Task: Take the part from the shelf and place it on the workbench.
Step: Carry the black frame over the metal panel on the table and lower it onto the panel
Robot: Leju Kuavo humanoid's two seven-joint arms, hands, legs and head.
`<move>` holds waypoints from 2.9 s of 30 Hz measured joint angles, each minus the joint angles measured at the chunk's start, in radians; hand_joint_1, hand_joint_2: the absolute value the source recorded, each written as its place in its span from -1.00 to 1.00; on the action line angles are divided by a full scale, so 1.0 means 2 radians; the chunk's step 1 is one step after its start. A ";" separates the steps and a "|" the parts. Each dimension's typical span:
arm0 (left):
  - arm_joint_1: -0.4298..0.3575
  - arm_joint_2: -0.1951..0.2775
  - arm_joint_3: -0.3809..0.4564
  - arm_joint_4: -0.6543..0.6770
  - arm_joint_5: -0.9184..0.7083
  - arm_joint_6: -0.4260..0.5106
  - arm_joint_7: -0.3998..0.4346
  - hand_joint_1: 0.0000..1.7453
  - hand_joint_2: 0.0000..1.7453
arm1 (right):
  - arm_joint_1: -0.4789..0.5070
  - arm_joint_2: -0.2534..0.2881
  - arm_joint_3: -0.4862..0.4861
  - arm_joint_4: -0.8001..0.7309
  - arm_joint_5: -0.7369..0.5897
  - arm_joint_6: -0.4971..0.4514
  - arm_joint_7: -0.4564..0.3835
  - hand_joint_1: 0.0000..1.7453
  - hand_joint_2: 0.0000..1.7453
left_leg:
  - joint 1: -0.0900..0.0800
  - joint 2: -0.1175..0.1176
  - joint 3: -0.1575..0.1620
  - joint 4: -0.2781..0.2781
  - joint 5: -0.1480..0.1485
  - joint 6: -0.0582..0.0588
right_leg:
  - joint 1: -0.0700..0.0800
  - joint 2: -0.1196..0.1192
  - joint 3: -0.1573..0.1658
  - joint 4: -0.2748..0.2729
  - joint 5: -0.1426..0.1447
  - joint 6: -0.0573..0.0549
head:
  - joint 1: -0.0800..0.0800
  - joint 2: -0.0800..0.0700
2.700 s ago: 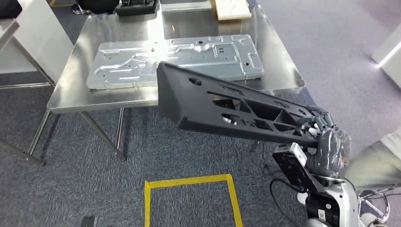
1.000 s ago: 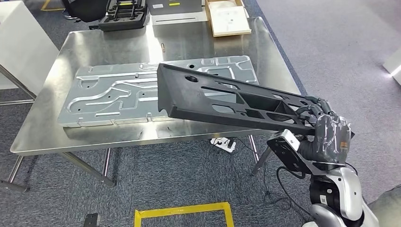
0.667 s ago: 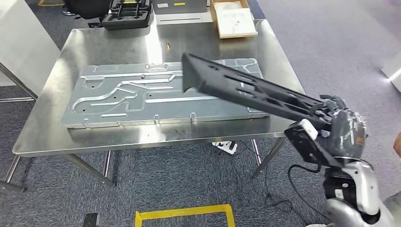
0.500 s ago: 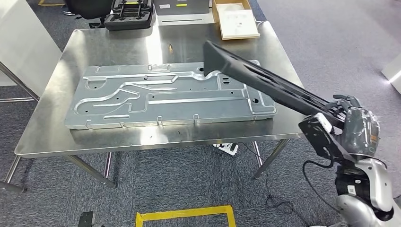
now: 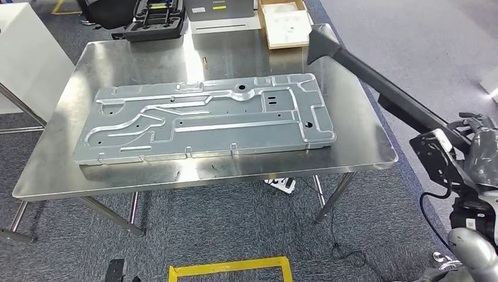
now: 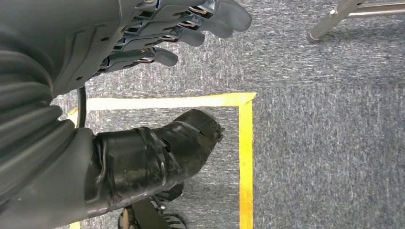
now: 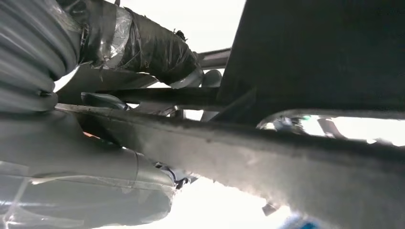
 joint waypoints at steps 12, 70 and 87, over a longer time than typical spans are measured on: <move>0.004 0.004 0.000 0.000 -0.002 -0.001 -0.009 -1.00 1.00 | -0.031 0.094 0.136 -0.082 0.051 0.044 -0.086 1.00 1.00 | -0.001 -0.003 0.070 -0.153 0.072 0.020 | 0.001 -0.003 -0.016 0.044 -0.033 0.014 | 0.001 0.000; 0.005 0.013 0.001 0.000 -0.022 -0.036 -0.007 -1.00 1.00 | -0.075 0.091 0.256 -0.060 0.156 0.182 0.025 1.00 1.00 | 0.003 0.000 0.056 -0.141 0.072 0.004 | 0.005 0.000 0.031 -0.010 -0.023 0.010 | -0.002 0.000; 0.001 0.014 0.001 0.000 -0.028 -0.038 -0.004 -1.00 1.00 | -0.091 0.091 0.254 -0.035 0.132 0.173 0.030 1.00 1.00 | 0.000 -0.001 0.086 -0.126 0.028 0.002 | 0.005 0.001 -0.005 -0.005 0.009 -0.003 | -0.001 0.000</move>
